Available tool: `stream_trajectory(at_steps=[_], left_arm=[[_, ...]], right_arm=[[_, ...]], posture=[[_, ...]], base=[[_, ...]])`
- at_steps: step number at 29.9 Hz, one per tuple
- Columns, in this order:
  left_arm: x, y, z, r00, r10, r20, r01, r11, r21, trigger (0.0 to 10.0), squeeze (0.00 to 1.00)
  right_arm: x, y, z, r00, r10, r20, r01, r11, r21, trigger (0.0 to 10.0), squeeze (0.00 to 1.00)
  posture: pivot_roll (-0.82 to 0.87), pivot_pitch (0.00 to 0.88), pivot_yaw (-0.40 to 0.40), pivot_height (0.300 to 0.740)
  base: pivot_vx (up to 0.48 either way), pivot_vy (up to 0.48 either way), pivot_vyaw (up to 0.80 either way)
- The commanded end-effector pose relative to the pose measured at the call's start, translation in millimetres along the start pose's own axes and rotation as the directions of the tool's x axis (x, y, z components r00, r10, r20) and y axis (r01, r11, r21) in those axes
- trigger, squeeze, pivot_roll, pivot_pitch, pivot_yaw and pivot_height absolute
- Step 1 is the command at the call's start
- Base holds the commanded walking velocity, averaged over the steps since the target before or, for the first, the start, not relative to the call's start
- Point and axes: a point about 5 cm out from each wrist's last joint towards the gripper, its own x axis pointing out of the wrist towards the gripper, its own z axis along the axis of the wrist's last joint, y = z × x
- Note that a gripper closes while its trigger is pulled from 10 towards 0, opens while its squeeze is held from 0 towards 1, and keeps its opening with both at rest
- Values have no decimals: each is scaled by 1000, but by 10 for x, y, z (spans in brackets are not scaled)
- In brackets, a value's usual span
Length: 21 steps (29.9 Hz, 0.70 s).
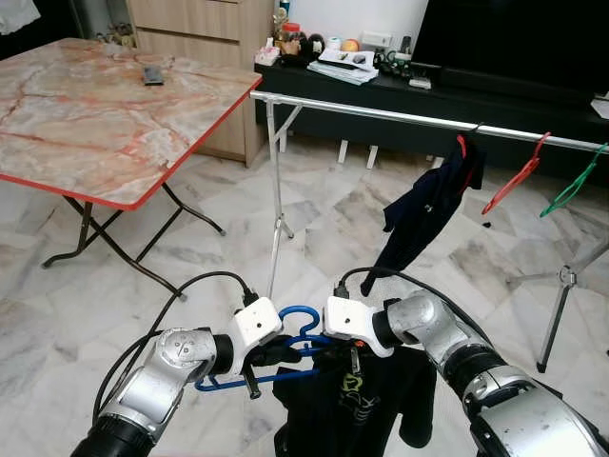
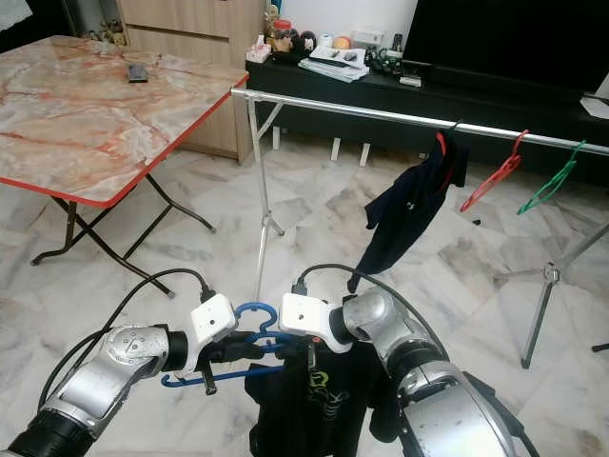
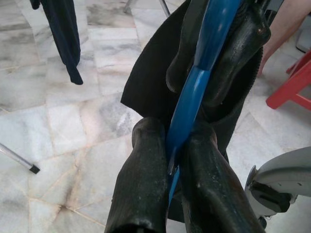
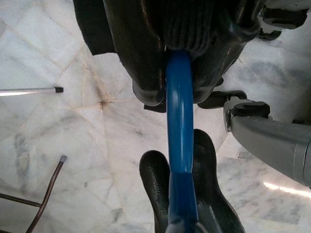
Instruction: Hang hanger
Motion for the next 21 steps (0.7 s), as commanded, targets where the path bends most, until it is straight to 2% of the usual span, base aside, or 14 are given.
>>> stream_trajectory(at_steps=[1, 6, 7, 8, 9, 21], left_arm=[[61, -41, -2, 1000, -29, 10, 29, 999, -26, 0, 0], [67, -64, 7, 998, -47, 35, 49, 998, -50, 0, 0], [67, -69, 9, 998, -50, 38, 52, 997, -50, 0, 0], [69, -73, 11, 998, -52, 41, 54, 997, -50, 0, 0], [71, -77, 11, 998, -53, 43, 56, 997, -53, 0, 0], [79, -87, 15, 997, -52, 58, 55, 996, -63, 0, 0]], right_arm=[[-28, -87, 170, 999, -20, 43, 22, 998, -60, 10000, 0], [-29, -68, 139, 999, -7, 34, 9, 998, -58, 10000, 0], [-32, -68, 136, 999, -5, 34, 7, 998, -57, 10000, 78], [-35, -67, 133, 999, -4, 34, 6, 998, -56, 10000, 78], [-42, -60, 126, 999, 10, 38, -8, 999, -48, 10000, 1000], [-84, -82, 139, 999, 19, 26, -17, 997, -71, 10000, 1000]], posture=[[138, 62, -101, 740], [136, 62, -102, 740], [132, 62, -104, 740], [132, 61, -105, 740], [132, 61, -105, 740], [126, 62, -112, 740]], base=[[0, 0, 0], [0, 0, 0], [0, 0, 0], [0, 0, 0], [0, 0, 0], [0, 0, 0]])
